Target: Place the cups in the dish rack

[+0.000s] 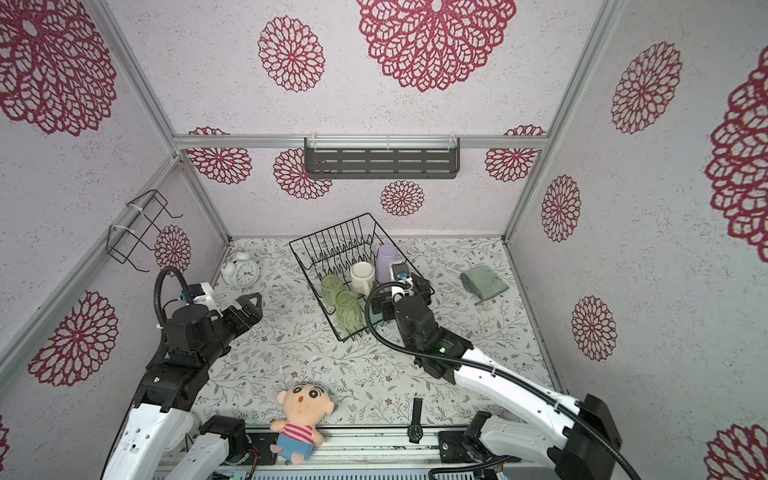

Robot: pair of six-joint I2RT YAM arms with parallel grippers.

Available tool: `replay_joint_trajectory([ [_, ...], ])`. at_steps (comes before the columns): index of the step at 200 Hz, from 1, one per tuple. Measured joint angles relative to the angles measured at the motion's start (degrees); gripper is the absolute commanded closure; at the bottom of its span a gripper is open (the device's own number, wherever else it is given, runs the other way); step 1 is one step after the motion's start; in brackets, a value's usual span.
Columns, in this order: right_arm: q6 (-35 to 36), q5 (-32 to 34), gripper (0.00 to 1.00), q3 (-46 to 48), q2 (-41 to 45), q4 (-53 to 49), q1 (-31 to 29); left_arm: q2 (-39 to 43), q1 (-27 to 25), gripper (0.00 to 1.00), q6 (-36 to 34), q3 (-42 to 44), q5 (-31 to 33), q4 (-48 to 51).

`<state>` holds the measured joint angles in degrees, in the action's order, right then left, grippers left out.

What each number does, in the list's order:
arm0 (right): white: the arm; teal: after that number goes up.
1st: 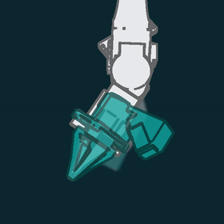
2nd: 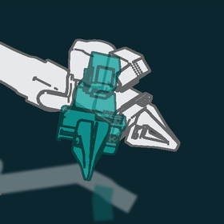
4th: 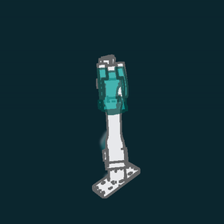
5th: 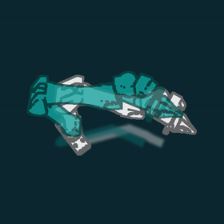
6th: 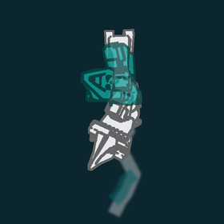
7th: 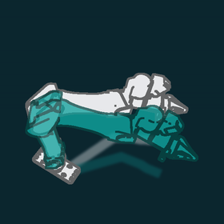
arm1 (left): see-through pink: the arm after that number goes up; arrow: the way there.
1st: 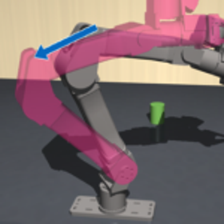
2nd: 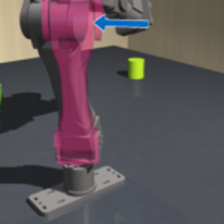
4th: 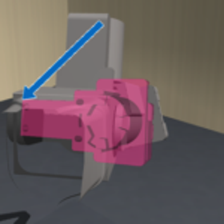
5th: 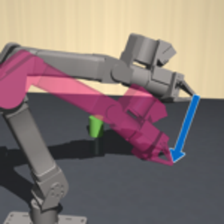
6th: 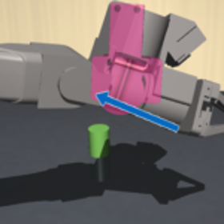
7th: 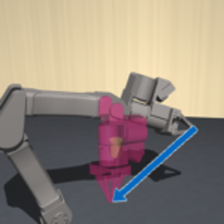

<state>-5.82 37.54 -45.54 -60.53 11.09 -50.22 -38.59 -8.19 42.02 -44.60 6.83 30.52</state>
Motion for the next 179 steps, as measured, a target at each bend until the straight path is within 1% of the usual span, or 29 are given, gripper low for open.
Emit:
replay_joint_trajectory([
  [13,0.3,0.3,0.01,3.5,2.5,1.3,3.4,-0.5,0.0,0.02,-0.6,-0.2,3.2,0.5],
  [33,0.0,0.3,0.01,8.2,5.0,2.8,11.2,-2.6,0.0,0.00,-1.1,-0.2,8.0,0.7],
  [50,0.3,1.1,0.01,12.1,6.2,4.4,16.5,-4.6,0.1,0.01,-2.2,-0.1,11.7,0.3],
  [67,1.5,2.7,0.01,15.2,6.0,5.5,19.3,-6.0,0.1,0.01,-3.8,1.2,14.4,-0.9],
  [82,4.0,3.7,0.01,17.8,4.9,7.3,20.9,-6.3,0.1,0.02,-5.1,2.6,17.1,-2.2],
  [87,4.8,3.8,0.01,18.8,4.4,8.3,21.4,-6.4,0.1,0.04,-5.4,3.2,18.4,-2.9],
  [92,5.9,3.8,0.01,20.1,3.9,9.8,21.9,-6.5,0.1,0.00,-5.5,3.9,19.9,-3.6],
  [96,6.7,3.8,0.01,21.1,3.6,10.9,22.3,-6.5,0.2,0.02,-5.7,4.5,20.9,-4.2],
  [103,8.4,3.5,0.01,23.3,3.1,13.3,23.0,-6.5,0.2,0.03,-5.8,5.9,22.7,-5.7],
  [120,11.5,1.2,0.01,29.8,2.1,20.5,25.3,-7.5,0.3,0.03,-7.5,9.0,25.9,-9.1],
  [135,12.5,-1.3,0.01,33.8,0.9,24.6,28.7,-9.7,0.3,0.03,-10.4,10.5,26.7,-12.1],
  [155,12.3,-6.1,0.01,35.6,-1.1,28.9,34.0,-13.3,0.4,0.03,-16.1,12.0,26.9,-17.6],
  [179,12.1,-12.4,0.01,36.0,-5.1,36.0,38.9,-17.8,0.6,0.03,-24.8,15.5,27.1,-28.0],
])
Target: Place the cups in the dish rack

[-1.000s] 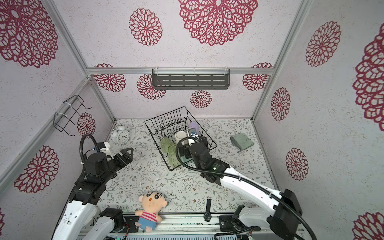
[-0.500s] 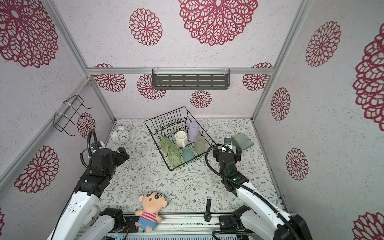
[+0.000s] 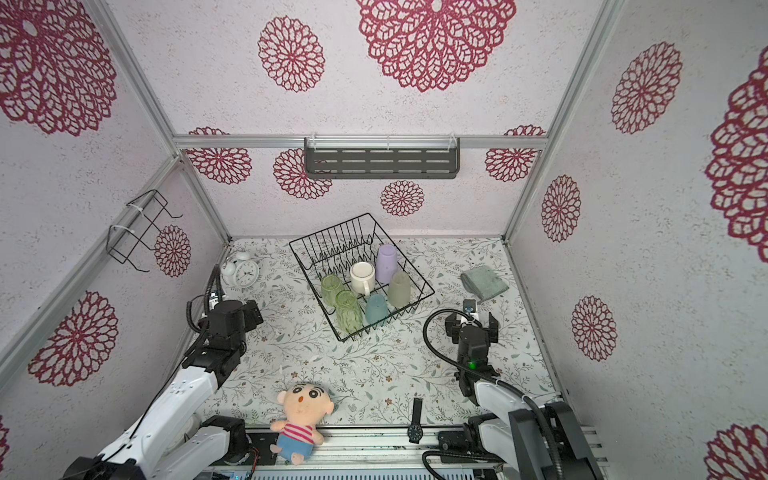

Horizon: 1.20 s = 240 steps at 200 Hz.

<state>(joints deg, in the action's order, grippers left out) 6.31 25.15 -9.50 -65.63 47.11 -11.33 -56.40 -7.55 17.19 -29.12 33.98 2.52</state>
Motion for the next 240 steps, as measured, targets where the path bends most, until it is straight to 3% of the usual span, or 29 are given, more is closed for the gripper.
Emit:
replay_joint_trajectory([
  [46,-1.4,-11.9,0.01,-0.2,-11.7,10.9,6.2,-9.0,6.6,0.03,-7.5,1.9,-6.0,-11.5],
  [86,-3.2,-15.4,0.01,-3.4,-22.6,16.3,8.7,-14.7,12.2,0.03,-10.4,6.8,-16.5,-24.4],
  [148,-5.4,-16.5,0.01,-4.7,-22.8,17.6,10.4,-21.0,17.7,0.03,-8.7,7.5,-28.0,-39.5],
  [179,-5.8,-16.5,0.01,-4.7,-22.8,17.6,10.4,-30.4,19.6,0.03,-6.9,7.5,-31.6,-50.4],
  [240,-5.9,-16.5,0.01,-4.7,-22.8,17.6,10.4,-32.4,16.7,0.03,-8.2,5.6,-33.2,-50.8],
])
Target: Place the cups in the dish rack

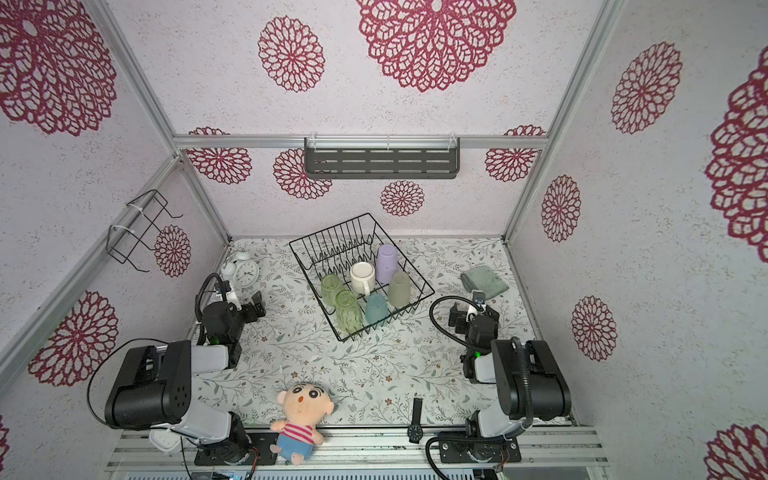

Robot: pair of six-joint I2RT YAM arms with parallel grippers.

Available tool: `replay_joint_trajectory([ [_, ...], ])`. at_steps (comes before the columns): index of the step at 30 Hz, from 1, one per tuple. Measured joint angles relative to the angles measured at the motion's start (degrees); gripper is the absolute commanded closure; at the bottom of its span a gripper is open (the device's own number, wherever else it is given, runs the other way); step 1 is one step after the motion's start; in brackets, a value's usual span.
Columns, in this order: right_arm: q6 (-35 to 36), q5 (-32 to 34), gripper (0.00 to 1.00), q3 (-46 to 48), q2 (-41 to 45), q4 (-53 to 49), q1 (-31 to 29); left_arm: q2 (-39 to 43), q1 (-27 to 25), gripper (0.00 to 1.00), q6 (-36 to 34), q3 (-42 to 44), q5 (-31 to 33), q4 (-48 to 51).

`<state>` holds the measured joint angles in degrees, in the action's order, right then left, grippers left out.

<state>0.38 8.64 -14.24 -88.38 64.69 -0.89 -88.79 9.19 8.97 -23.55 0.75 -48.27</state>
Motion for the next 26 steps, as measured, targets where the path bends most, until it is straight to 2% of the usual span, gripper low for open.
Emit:
replay_joint_trajectory([
  [26,0.0,0.0,0.01,0.0,0.0,0.0,0.0,0.0,-0.2,0.03,-0.7,0.0,0.2,-0.3],
])
